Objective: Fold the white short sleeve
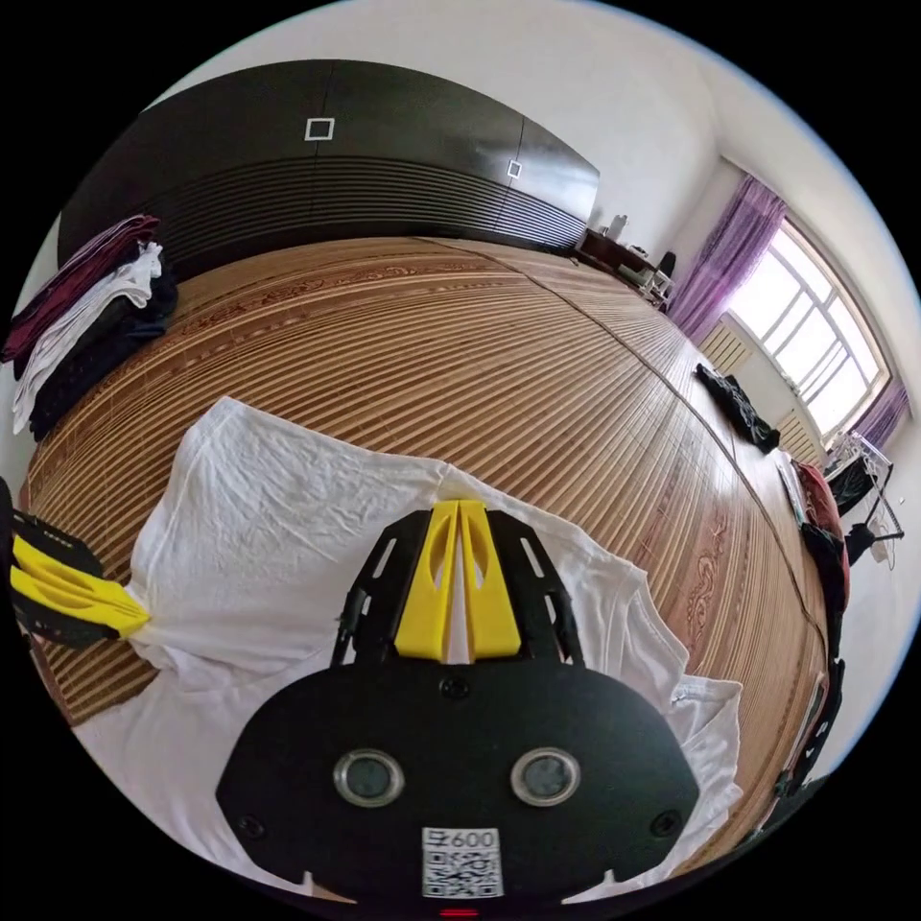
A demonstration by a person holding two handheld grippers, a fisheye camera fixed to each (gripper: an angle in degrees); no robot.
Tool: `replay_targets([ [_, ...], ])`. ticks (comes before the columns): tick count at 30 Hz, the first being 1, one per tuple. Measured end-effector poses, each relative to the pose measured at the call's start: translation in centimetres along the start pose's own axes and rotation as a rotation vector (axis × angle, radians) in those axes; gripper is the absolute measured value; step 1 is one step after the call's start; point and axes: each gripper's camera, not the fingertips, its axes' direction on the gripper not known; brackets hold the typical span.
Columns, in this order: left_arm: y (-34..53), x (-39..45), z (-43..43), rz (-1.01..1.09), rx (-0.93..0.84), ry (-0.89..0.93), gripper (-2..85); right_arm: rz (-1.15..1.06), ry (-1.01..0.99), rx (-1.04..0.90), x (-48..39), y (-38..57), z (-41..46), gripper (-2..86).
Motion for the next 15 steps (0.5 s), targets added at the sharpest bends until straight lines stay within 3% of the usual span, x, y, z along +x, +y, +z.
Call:
replay_targets([
  [4, -0.4, 1.1, 0.3, 0.019, 0.002, -0.051, 0.1, 0.014, -0.036, 0.023, 0.4, -1.1, -2.3, -0.8],
  [8, -0.3, 1.8, 0.3, 0.035, 0.002, -0.076, 0.1, 0.198, 0.066, 0.22, 4.3, 1.4, -8.8, -0.8],
  [15, -0.2, 1.2, 0.6, 0.0, 0.003, -0.032, 0.1, 0.255, 0.159, -0.056, 11.8, 6.1, -12.1, -0.8],
])
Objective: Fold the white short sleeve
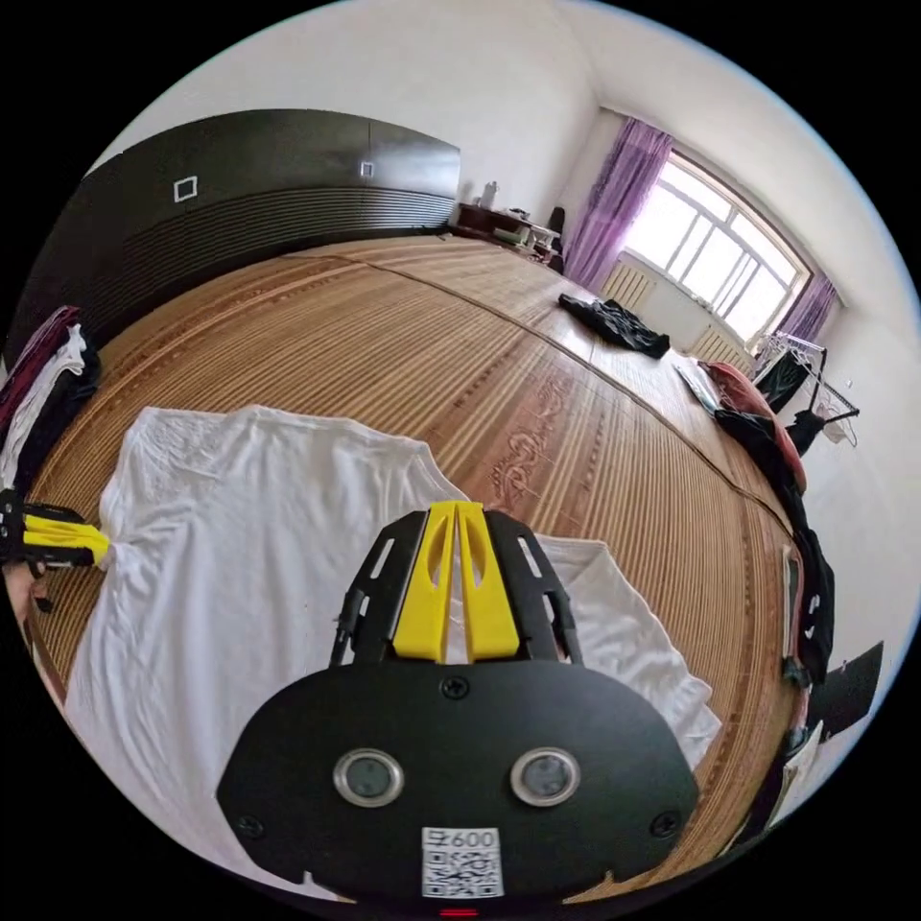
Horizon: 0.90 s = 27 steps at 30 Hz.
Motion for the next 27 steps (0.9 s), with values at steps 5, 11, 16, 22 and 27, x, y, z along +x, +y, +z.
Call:
replay_targets([
  [5, 0.1, -0.2, 0.4, -0.021, 0.007, 0.012, 0.2, 0.124, -0.134, -0.036, 2.7, 0.6, 2.3, -0.8],
  [11, 0.1, -0.4, 0.9, -0.034, 0.007, 0.027, 0.2, 0.087, -0.048, -0.035, -0.1, -1.0, 1.1, -0.8],
  [16, 0.2, -0.6, 1.5, -0.042, 0.009, 0.043, 0.2, 0.055, -0.02, 0.081, -1.4, -1.0, -3.1, -0.8],
  [22, 0.1, -0.2, 2.3, -0.027, 0.006, 0.023, 0.1, 0.1, -0.125, 0.039, -1.8, -3.7, -2.7, -0.8],
  [27, 0.1, -0.1, 3.1, -0.029, 0.007, 0.024, 0.2, 0.03, 0.0, -0.038, -4.2, -5.0, -0.9, -0.9],
])
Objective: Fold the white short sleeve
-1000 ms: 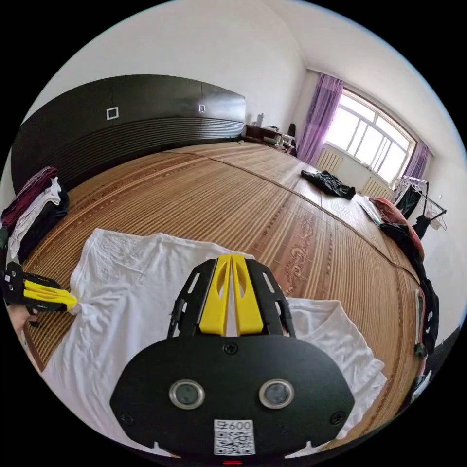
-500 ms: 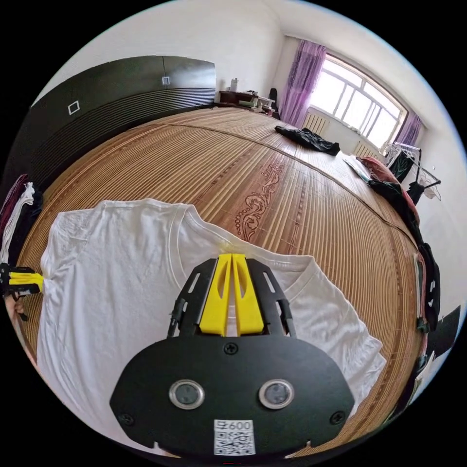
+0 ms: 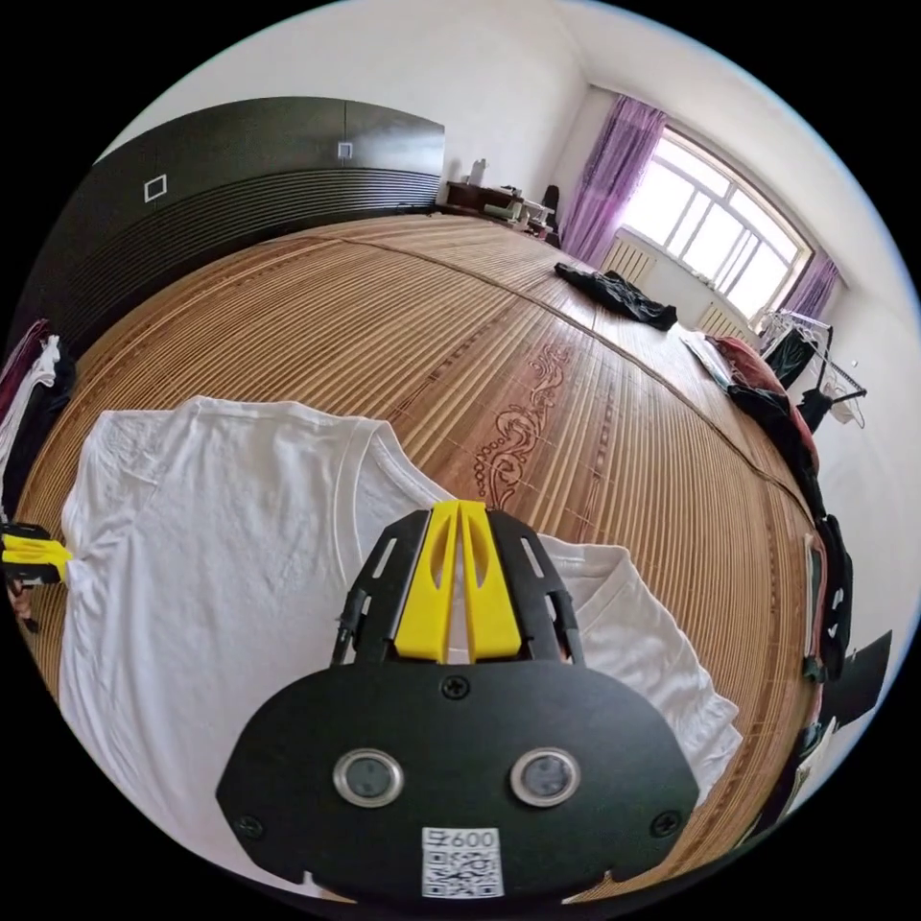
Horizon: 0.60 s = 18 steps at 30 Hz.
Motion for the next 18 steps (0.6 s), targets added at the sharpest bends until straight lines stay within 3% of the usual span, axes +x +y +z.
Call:
replay_targets([
  [7, -0.3, 0.4, 1.4, 0.009, 0.003, -0.023, 0.2, 0.011, 0.069, 0.276, 0.1, 4.9, -12.0, -0.8],
  [12, -0.5, 1.1, 2.1, 0.012, 0.025, -0.128, 0.2, -0.065, 0.01, 0.104, 2.2, 15.2, -19.7, -0.8],
  [18, 2.1, 2.5, 0.9, -0.03, 0.12, -0.511, 0.8, 0.102, 0.05, -0.015, 8.3, 31.7, -27.1, -0.8],
])
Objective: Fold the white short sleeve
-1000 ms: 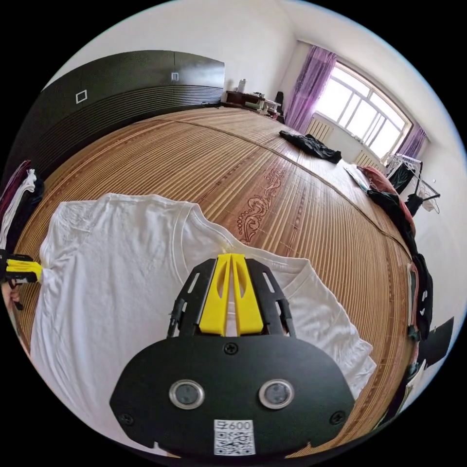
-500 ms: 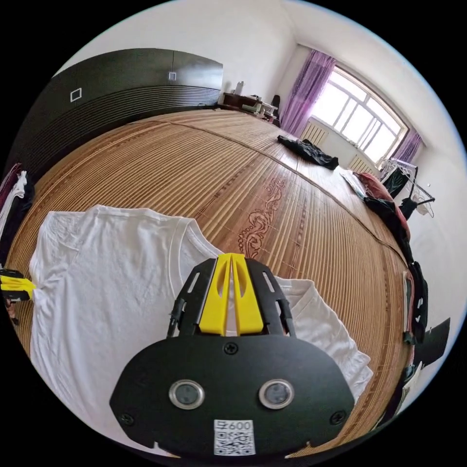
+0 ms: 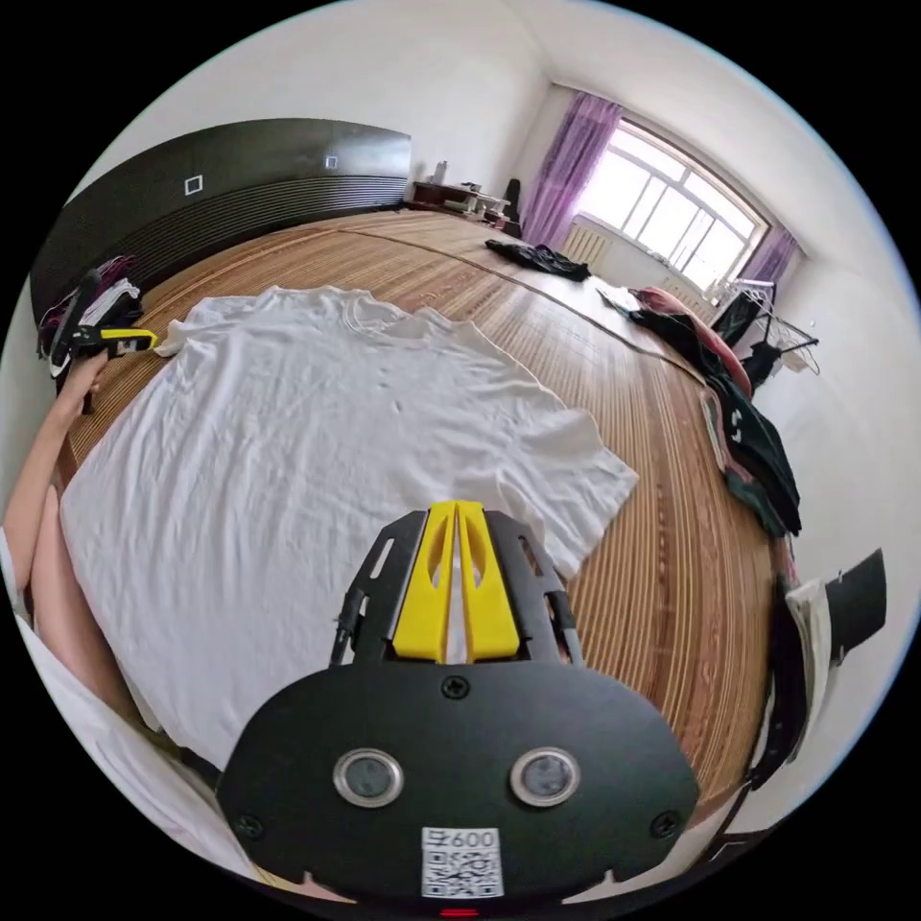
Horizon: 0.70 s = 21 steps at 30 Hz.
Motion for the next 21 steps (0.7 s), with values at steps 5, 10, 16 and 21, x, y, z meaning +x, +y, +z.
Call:
replay_targets([
  [5, 3.6, -0.5, -4.3, -0.053, 0.099, 0.177, 0.9, 0.113, -0.158, -0.019, 3.6, 9.3, -4.1, -0.9],
  [10, 5.3, 1.5, -4.8, -0.019, 0.094, 0.51, 0.4, 0.138, -0.279, 0.056, 4.4, 11.1, -5.3, -0.8],
  [16, 0.5, 1.2, 1.6, -0.022, -0.138, 0.589, 0.3, 0.135, -0.332, -0.077, 5.2, 6.8, -1.2, -0.9],
  [21, 0.7, -4.5, 5.1, -0.184, -0.16, 0.736, 0.3, 0.235, -0.416, -0.073, 9.7, 8.4, -0.4, -0.9],
])
